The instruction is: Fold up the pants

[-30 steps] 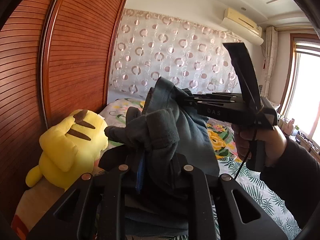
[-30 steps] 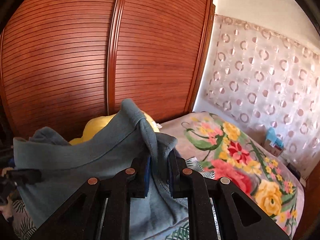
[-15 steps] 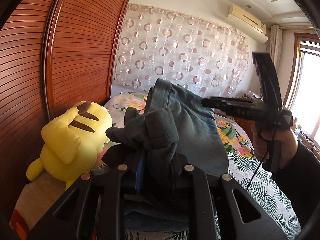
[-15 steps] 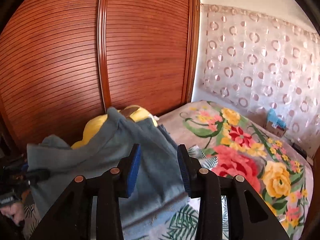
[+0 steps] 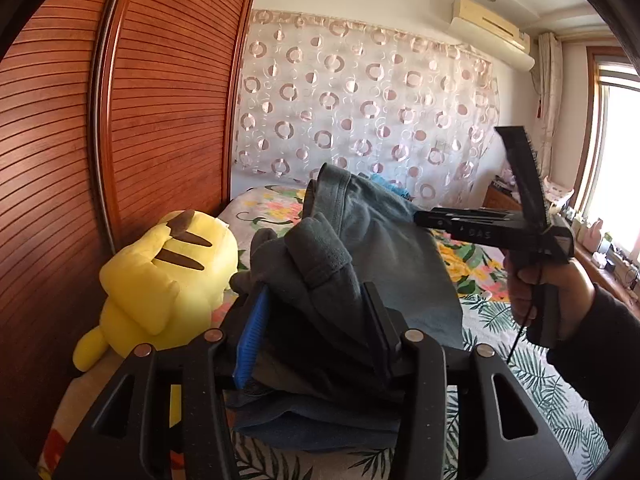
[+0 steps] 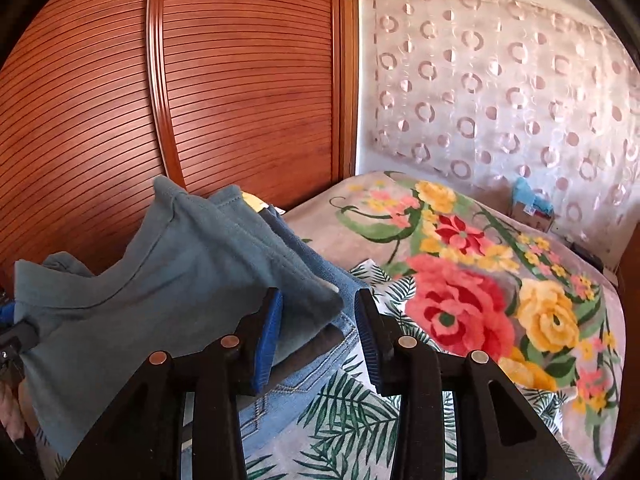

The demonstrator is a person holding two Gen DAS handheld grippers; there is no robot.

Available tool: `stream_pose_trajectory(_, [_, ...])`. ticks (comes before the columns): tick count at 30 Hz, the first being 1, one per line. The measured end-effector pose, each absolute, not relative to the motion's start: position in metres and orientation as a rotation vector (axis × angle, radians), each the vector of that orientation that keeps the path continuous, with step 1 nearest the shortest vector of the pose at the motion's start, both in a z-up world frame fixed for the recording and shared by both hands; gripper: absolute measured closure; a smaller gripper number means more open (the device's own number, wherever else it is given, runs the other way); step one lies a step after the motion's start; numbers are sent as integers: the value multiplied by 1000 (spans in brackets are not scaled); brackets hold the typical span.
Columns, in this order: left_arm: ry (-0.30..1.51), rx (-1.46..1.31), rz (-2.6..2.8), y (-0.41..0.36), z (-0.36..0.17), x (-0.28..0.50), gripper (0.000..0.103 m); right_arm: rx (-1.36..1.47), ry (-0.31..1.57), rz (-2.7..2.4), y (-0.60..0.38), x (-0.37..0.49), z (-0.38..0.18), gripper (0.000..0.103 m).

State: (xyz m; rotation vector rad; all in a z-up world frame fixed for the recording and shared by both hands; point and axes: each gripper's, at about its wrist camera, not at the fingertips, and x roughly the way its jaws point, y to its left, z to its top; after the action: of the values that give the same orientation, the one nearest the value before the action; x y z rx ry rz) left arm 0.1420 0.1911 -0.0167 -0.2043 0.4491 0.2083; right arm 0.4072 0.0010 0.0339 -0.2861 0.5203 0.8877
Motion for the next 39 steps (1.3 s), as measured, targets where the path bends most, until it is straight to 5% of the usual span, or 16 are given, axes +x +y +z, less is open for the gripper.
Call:
stream_pose_trajectory(3, [459,-191,211,191,-18,139,26,-271,505,900,-9,394,32,64])
stream_pose_trajectory(10, [462,-168,211,188,-14,131,11,-254,483,933,-21,366,33,64])
stream_pose_trajectory(19, [478,-126,209,177,-10,122,11,-228,474,957,-42,339,33,64])
stream_pose_trajectory(26, [489,-94,180,159,-6,116,11,-224,460,939,-61,308,37,38])
stream_pose_trajectory(39, [512,-25,63,106,-5,115,11,-185,459,833,-122,253,35,27])
